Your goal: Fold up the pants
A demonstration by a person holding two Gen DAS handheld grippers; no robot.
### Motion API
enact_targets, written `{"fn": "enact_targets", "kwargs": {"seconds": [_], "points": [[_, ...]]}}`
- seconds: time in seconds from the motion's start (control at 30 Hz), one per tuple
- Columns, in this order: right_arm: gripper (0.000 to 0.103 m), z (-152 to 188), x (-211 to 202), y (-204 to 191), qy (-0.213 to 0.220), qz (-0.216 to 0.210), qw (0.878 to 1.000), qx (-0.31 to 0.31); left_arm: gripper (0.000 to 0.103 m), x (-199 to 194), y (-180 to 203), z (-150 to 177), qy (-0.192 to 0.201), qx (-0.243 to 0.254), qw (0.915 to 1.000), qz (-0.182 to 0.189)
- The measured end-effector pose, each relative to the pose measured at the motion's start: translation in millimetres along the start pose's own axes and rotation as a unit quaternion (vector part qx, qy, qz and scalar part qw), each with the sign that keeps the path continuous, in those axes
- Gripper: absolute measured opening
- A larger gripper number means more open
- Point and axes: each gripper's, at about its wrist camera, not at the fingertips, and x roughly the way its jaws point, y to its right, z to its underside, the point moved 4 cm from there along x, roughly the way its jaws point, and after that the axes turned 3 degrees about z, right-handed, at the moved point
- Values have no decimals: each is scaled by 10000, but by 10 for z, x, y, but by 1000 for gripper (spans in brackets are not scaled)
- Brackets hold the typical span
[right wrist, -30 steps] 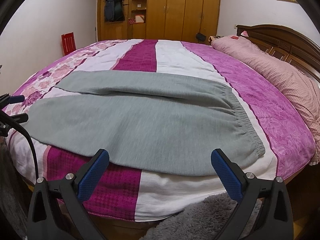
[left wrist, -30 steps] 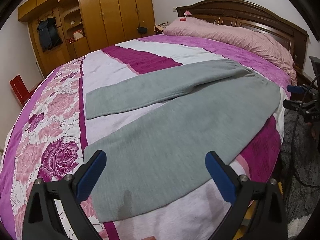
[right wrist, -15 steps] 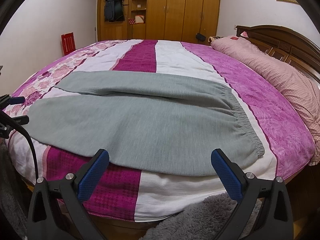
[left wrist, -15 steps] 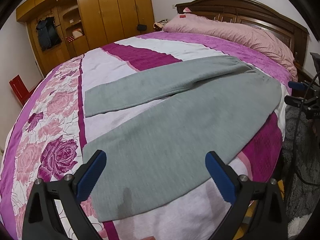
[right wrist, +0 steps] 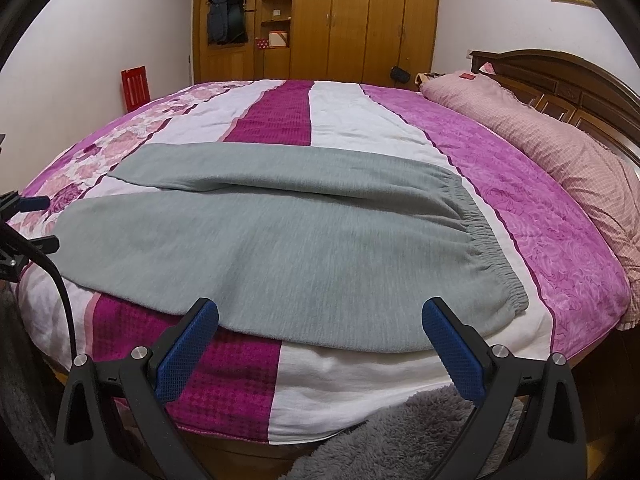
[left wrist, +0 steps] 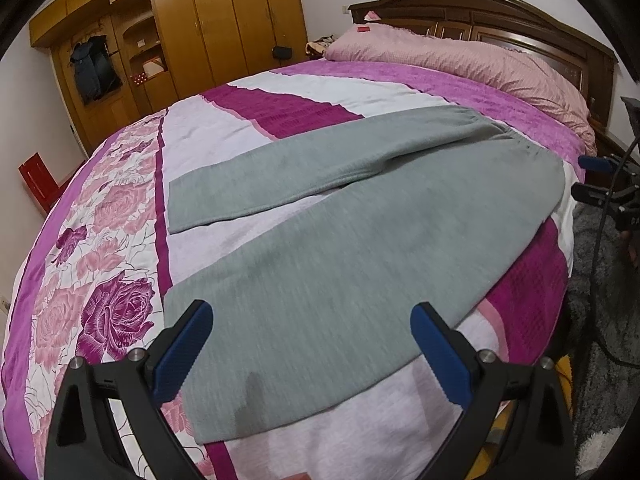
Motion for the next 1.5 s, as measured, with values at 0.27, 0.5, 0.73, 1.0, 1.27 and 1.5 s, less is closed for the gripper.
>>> {"fn": "enact_targets", "kwargs": {"seconds": [0.27, 0.5, 0.73, 1.0, 1.27, 1.5], "points": [[102, -5, -4, 2, -1, -3, 10000, -10, 102, 0, 9, -1, 13, 49, 10000, 11], [102, -7, -5, -4, -20, -5, 10000, 6, 102, 6, 9, -3, 8, 52, 10000, 8], [102, -11, -10, -8, -25, -2, 10000, -4, 102, 15, 30, 6, -12, 106, 9999, -1], [102, -43, 34, 27, -143, -284, 9994, 144, 101, 95, 20, -36, -231, -7, 9995, 210], [102, -180, 56, -24, -270, -2231, 9739, 311, 102, 210, -82, -333, -156, -106, 9994, 303], [102, -694, 266, 158, -31, -1994, 9790, -414, 102, 524, -150, -867, -257, 267, 9979, 532]]}}
